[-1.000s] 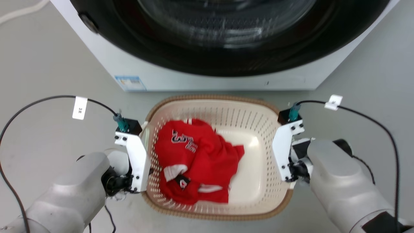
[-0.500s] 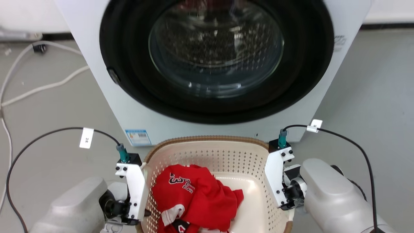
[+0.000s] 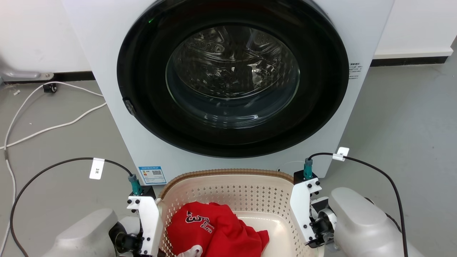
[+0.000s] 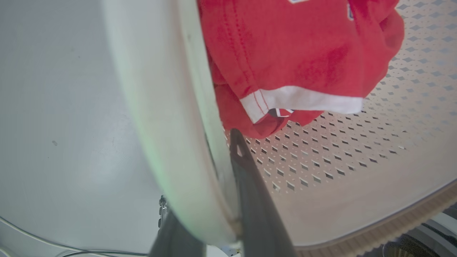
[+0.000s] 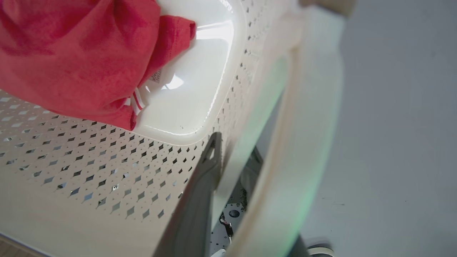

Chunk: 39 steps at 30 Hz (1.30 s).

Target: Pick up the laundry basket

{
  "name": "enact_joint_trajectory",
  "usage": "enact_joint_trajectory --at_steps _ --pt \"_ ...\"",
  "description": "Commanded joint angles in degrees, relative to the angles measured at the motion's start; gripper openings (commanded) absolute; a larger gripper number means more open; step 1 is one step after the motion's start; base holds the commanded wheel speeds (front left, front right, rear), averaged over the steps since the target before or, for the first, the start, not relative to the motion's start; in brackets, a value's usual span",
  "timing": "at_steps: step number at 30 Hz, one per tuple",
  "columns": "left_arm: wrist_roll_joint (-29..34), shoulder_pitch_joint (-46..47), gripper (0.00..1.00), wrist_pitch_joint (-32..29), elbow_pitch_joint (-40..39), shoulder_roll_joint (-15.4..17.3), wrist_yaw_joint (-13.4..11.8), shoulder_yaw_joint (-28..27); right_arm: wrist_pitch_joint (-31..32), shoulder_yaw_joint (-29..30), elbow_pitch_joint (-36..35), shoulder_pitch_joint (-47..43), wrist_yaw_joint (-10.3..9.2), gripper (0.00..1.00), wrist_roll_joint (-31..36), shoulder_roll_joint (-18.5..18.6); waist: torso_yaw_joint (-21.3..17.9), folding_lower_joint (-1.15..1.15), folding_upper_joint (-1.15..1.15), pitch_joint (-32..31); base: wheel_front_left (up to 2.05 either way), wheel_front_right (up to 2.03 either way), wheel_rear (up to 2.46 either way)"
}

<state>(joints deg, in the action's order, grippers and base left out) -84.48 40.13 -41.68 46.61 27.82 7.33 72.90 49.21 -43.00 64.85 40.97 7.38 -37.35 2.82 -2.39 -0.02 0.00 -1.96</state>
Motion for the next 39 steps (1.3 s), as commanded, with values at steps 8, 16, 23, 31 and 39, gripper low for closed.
enact_joint_trajectory --at_steps 8,16,23,31,39 --pt "-0.7 -0.5 0.00 -0.9 0.5 -0.3 0.2 0.0 0.0 -1.3 0.8 -0.5 0.20 0.00 -1.4 0.1 -0.4 0.02 0.00 -0.4 0.00 0.00 0.00" --pt "-0.5 -0.3 0.00 -2.9 0.4 -0.3 0.2 0.1 -0.3 -2.0 1.1 0.4 0.20 0.00 -2.4 0.1 -0.4 0.02 0.00 -0.4 0.00 0.00 0.00" --pt "-1.7 0.0 0.00 -4.1 0.3 -0.5 0.3 -0.4 -0.8 -2.5 1.7 1.3 0.20 0.00 -3.4 0.1 -0.1 0.02 0.00 0.0 0.00 0.00 0.00" --pt "-1.5 0.3 0.00 -5.5 0.2 -0.5 0.3 -0.5 -1.2 -3.3 2.3 2.1 0.20 0.00 -4.0 0.1 0.3 0.02 0.00 0.4 0.00 0.00 0.00" --pt "-2.2 0.3 0.00 -6.2 0.0 -0.8 0.3 -0.8 -1.9 -4.2 2.6 2.9 0.20 0.00 -4.5 0.1 0.5 0.02 0.00 0.6 0.00 0.00 0.00"
